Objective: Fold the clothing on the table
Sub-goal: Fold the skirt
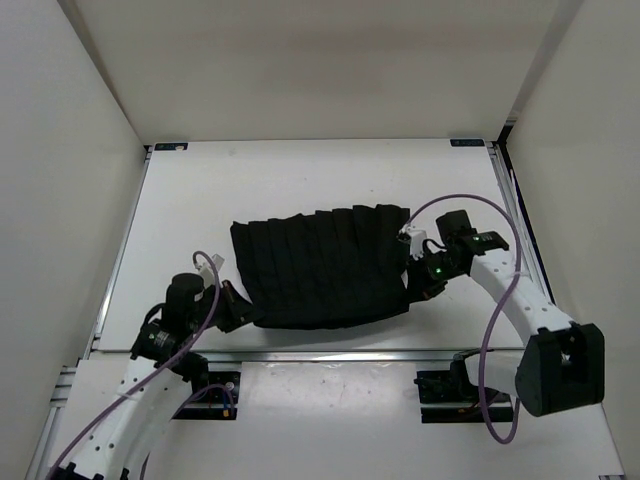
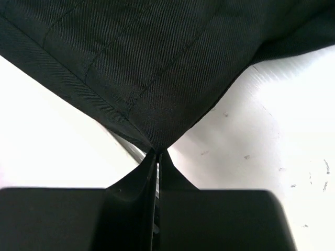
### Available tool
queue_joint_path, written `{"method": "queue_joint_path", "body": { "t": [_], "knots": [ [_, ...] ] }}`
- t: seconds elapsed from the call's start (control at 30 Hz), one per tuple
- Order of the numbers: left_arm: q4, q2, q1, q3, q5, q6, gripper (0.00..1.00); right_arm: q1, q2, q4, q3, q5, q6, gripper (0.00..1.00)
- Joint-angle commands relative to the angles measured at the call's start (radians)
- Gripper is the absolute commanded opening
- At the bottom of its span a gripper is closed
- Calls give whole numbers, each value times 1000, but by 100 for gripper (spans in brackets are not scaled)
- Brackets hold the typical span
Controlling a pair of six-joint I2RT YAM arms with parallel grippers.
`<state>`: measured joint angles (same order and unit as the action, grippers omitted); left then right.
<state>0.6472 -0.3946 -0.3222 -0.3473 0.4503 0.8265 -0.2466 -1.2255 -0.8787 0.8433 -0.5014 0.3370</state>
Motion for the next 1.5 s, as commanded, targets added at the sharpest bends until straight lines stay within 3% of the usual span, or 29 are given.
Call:
{"method": "queue_joint_path", "body": {
  "t": [0.0, 0.2, 0.43, 0.63, 0.9, 0.93, 0.97, 1.0, 1.03, 1.07, 1.1, 1.13, 1.2, 1.23, 1.3, 1.47],
  "knots": [
    [129, -62, -3, -108, 13, -99, 0, 32, 44, -94, 46, -14, 60, 0],
    [152, -134, -54, -211, 27, -87, 0, 147, 54, -262, 200, -146, 206, 0],
    [34, -285, -14, -311, 134, -35, 0, 130, -5, -329, 462, -181, 283, 0],
    [-214, -441, 41, -398, 125, 66, 0, 158, -188, -212, 589, -265, 214, 0],
    [-424, -884, 83, -690, 51, 108, 0, 176, -452, 122, 772, -397, -65, 0],
    [-478, -938, 118, -699, 44, 121, 1, 188, -485, 214, 789, -359, -163, 8],
    [-518, -963, 156, -685, 33, 141, 3, 217, -549, 266, 800, -356, -223, 25],
    [-614, -1008, 207, -668, 19, 189, 3, 243, -653, 361, 845, -371, -381, 34],
    [-756, -1047, 224, -639, -11, 212, 4, 295, -702, 495, 878, -405, -577, 63],
    [-885, -1066, 259, -607, -47, 239, 8, 315, -735, 576, 861, -410, -605, 84],
    [-917, -1107, 291, -607, -68, 250, 85, 317, -767, 543, 913, -331, -510, 90],
    [-922, -1159, 313, -625, -85, 255, 99, 299, -826, 385, 1071, -243, -389, 93],
    [-907, -1243, 360, -750, -74, 240, 99, 323, -883, 267, 1205, -218, -349, 96],
    [-870, -1288, 367, -787, -62, 226, 99, 342, -878, 267, 1192, -245, -368, 96],
    [-842, -1316, 351, -892, -53, 182, 98, 389, -836, 305, 1095, -252, -375, 95],
    [-714, -1308, 333, -973, -61, 16, 99, 379, -686, 345, 796, -215, -236, 94]
  ]
}}
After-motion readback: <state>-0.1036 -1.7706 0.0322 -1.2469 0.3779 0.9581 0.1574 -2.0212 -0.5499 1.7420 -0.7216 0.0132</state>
